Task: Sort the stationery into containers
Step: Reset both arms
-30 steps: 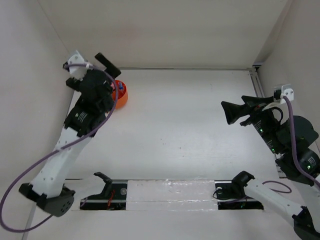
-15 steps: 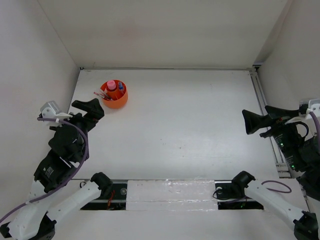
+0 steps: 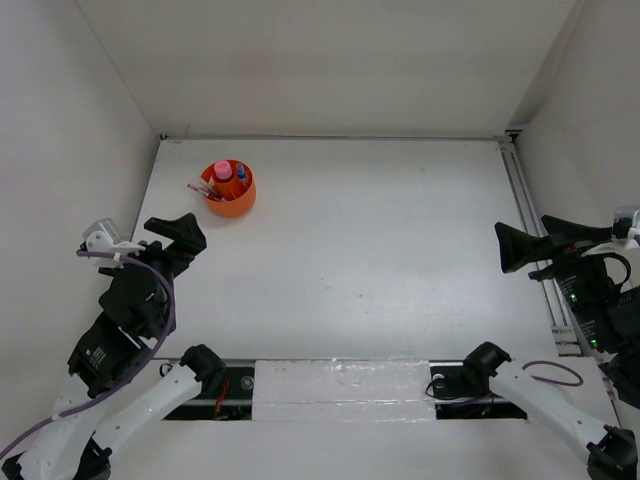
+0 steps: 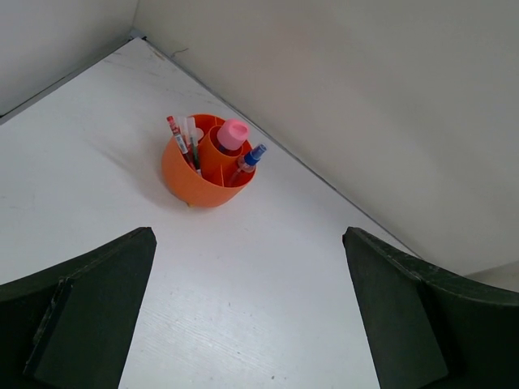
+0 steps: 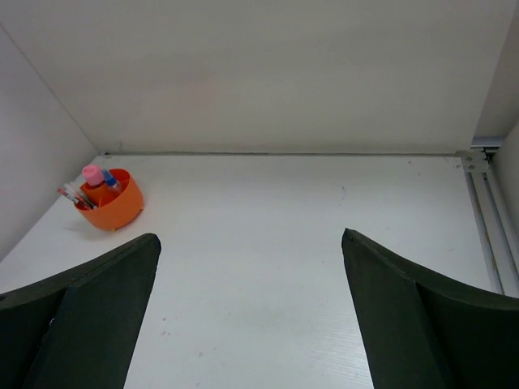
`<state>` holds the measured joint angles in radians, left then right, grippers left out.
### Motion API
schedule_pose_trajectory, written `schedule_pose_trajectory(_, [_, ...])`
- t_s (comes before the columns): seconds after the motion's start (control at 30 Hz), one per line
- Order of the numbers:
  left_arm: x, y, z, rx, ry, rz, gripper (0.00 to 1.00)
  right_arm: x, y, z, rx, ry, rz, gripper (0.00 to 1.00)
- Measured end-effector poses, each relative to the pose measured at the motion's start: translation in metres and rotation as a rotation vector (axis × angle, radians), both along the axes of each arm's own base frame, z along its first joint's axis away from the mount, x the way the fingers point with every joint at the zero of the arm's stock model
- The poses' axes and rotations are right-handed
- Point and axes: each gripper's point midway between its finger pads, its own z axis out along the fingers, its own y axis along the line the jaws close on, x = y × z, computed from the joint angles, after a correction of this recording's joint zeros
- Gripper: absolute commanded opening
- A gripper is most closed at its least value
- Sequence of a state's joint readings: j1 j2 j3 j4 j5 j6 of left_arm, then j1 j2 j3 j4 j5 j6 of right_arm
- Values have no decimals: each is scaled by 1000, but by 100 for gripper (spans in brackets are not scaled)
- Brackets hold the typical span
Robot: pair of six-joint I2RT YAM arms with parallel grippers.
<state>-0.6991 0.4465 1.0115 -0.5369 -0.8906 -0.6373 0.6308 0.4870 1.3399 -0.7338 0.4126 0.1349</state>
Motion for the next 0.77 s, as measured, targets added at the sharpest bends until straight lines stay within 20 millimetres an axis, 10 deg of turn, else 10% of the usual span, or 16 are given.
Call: schedule_pose_trajectory(0.77, [-25, 25, 5, -101, -97, 30, 100, 11, 8, -8, -24, 33, -2, 100])
